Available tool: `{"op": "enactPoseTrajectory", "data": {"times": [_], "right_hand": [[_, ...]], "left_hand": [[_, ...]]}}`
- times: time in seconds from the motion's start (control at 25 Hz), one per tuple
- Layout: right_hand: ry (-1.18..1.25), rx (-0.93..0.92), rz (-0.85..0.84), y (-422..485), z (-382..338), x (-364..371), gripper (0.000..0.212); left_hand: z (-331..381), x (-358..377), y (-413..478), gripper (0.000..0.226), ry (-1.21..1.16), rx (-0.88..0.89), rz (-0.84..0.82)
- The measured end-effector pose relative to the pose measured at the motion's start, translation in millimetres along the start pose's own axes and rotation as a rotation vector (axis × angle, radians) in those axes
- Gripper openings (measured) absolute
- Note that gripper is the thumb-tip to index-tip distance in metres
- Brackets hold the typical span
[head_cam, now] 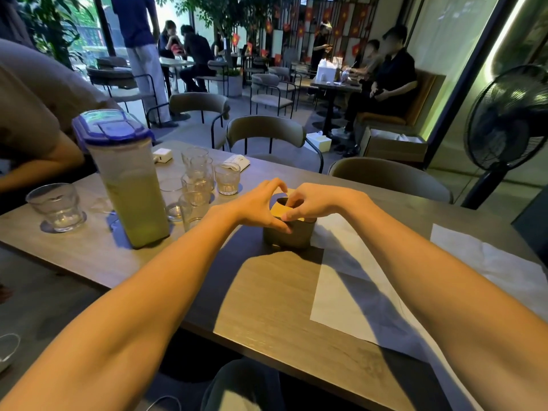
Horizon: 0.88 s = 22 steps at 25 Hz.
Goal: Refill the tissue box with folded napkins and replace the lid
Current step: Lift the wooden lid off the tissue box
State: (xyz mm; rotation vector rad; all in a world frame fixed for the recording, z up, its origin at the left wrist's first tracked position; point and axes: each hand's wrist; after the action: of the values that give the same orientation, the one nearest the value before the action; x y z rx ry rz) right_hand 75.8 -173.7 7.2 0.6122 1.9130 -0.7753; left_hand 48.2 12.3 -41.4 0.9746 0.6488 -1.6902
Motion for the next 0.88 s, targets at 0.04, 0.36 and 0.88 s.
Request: {"op": "enactPoseTrajectory", "data": {"times": [0.04, 0.36, 0.88], "right_hand": [[0.015, 0.0, -0.004, 0.6, 1.4, 0.5, 0.033], [0.054, 0.006, 0.006, 5.2, 2.2, 0.7, 0.035], [0.088, -0.068, 0.185, -5.4, -3.7, 8.3, 0.03]], "left_hand": [[-0.7, -0.1, 0.5, 0.1, -0.021, -0.005, -0.014], [-12.1, 10.4, 2.3, 0.127, -0.139, -0.086, 0.001], [-11.9, 13.5, -6.0, 0.131, -0.283, -0.036, 0.054]]}}
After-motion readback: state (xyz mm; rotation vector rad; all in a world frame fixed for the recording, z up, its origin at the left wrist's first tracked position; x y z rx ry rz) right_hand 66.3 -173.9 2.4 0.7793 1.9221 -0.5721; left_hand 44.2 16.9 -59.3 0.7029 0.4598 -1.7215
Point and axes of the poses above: each hand's wrist, its own y-axis towards the middle knuckle, its own x-axis out of the palm, z = x × y, and after that the axes turned 4 degrees about -x, right-handed
